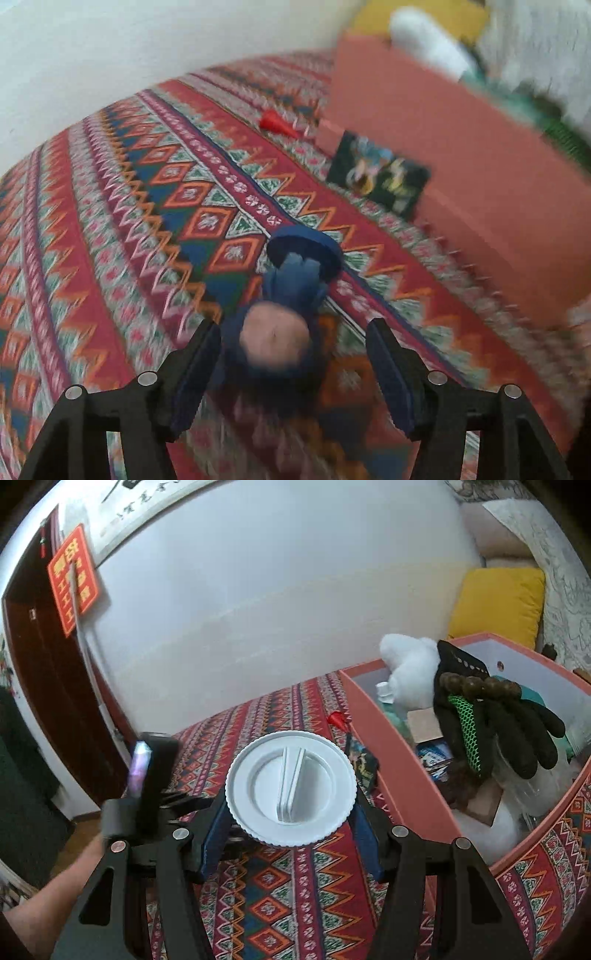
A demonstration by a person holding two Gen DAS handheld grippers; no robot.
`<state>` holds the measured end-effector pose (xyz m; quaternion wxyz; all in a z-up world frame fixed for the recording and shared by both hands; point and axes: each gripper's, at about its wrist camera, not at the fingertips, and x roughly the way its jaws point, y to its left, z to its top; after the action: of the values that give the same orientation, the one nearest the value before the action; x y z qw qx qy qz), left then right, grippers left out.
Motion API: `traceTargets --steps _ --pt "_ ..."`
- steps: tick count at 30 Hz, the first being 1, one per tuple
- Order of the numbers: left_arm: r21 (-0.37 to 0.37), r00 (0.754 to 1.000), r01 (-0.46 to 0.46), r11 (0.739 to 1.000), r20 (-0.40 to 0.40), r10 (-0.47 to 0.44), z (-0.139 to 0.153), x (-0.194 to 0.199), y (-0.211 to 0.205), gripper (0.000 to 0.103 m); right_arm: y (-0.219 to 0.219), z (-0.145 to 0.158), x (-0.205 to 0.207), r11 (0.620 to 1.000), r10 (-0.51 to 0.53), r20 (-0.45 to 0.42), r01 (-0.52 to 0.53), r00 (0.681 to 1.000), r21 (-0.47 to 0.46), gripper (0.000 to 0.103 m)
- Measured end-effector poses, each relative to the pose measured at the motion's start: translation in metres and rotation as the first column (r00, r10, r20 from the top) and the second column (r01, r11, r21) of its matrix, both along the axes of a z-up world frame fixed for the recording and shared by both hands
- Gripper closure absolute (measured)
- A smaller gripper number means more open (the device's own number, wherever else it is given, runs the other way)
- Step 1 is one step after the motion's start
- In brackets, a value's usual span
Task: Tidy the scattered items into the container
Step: 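Lift the white lid and blue figurine off the bed with both grippers, then carry the lid and figurine over the pink box and release both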
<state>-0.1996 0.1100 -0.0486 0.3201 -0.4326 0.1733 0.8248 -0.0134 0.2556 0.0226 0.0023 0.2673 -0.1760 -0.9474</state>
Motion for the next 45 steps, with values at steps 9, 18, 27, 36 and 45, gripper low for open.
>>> traceTargets --steps 9,18,27,36,45 --pt "0.038 0.998 -0.055 0.998 -0.024 0.056 -0.016 -0.011 0.016 0.063 0.023 -0.004 -0.017 1.0 -0.022 0.027 0.023 0.999 -0.02 0.04" --pt "0.245 0.97 -0.069 0.967 -0.21 0.123 0.082 0.077 -0.037 0.065 0.006 0.015 0.008 1.0 0.026 -0.046 -0.025 0.999 0.009 0.04" --pt "0.326 0.922 -0.058 0.943 -0.344 0.176 0.156 0.146 -0.031 0.074 0.004 0.05 0.056 0.995 0.021 -0.191 -0.002 0.981 0.099 0.04" --pt "0.363 0.911 0.042 0.931 -0.396 0.113 0.196 0.176 0.014 0.074 0.052 0.087 0.096 0.981 -0.101 -0.323 0.149 0.941 0.127 0.04" --pt "0.445 0.93 0.2 0.873 -0.368 -0.026 0.247 0.161 0.116 0.074 0.179 0.136 0.092 0.93 -0.333 -0.309 0.364 0.891 0.05 0.04"
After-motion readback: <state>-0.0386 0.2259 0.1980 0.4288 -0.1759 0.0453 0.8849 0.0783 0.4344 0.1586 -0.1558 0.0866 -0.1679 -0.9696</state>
